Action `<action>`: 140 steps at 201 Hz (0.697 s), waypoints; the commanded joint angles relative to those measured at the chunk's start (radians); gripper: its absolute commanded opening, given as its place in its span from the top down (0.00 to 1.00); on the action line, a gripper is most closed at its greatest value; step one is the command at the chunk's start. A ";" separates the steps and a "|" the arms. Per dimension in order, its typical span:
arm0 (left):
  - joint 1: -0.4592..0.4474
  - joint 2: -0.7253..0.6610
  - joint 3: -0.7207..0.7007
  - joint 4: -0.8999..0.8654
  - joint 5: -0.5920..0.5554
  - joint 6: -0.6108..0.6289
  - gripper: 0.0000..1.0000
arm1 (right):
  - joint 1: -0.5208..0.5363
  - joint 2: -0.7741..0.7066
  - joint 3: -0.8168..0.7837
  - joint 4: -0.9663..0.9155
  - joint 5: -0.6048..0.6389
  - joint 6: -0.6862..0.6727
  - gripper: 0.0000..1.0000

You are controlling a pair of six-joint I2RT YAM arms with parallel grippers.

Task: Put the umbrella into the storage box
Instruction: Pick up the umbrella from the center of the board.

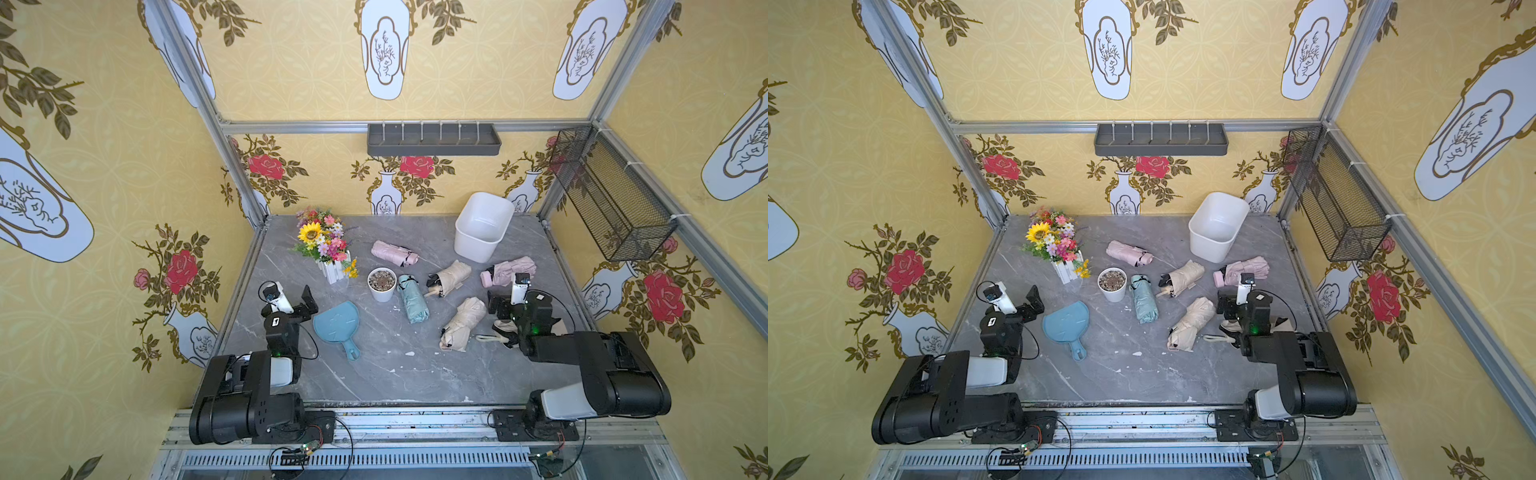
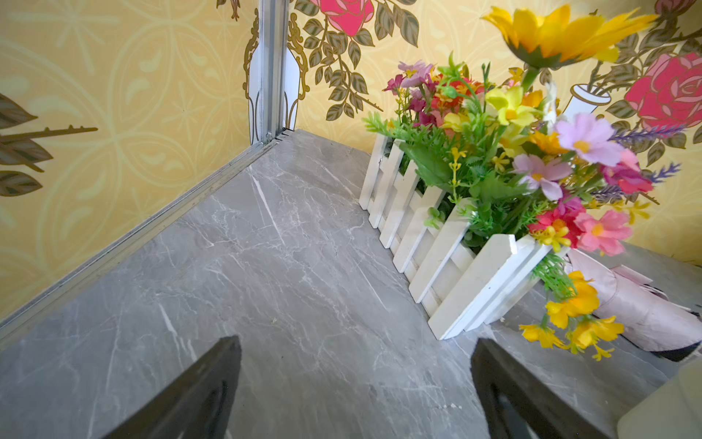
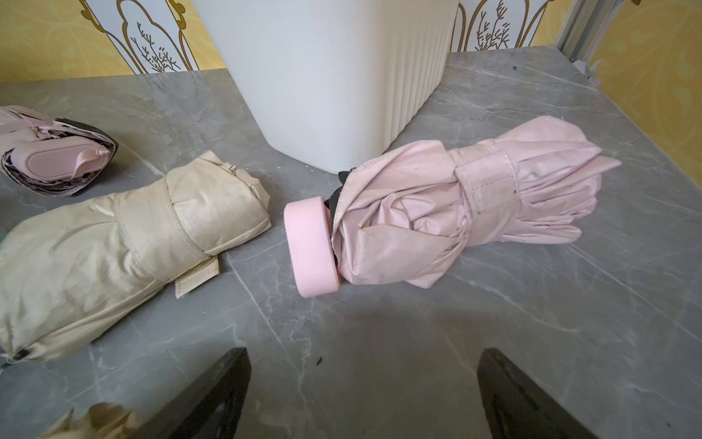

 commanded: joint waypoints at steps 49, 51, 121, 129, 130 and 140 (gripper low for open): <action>0.001 0.004 0.001 0.040 -0.002 0.015 0.00 | -0.001 0.002 0.004 0.033 -0.002 -0.009 0.03; 0.000 0.005 0.002 0.040 -0.003 0.014 0.00 | 0.000 0.004 0.005 0.034 -0.003 -0.009 0.03; 0.000 0.009 0.004 0.040 -0.004 0.015 0.00 | 0.000 0.004 0.006 0.034 -0.005 -0.007 0.03; 0.000 0.001 0.000 0.040 -0.005 0.014 0.00 | -0.001 0.001 0.005 0.035 -0.005 -0.007 0.03; 0.000 -0.001 0.000 0.040 -0.004 0.014 0.00 | 0.000 0.001 0.004 0.035 -0.005 -0.007 0.03; 0.000 -0.017 -0.009 0.038 -0.001 0.017 0.00 | 0.000 -0.002 0.000 0.037 -0.004 -0.007 0.03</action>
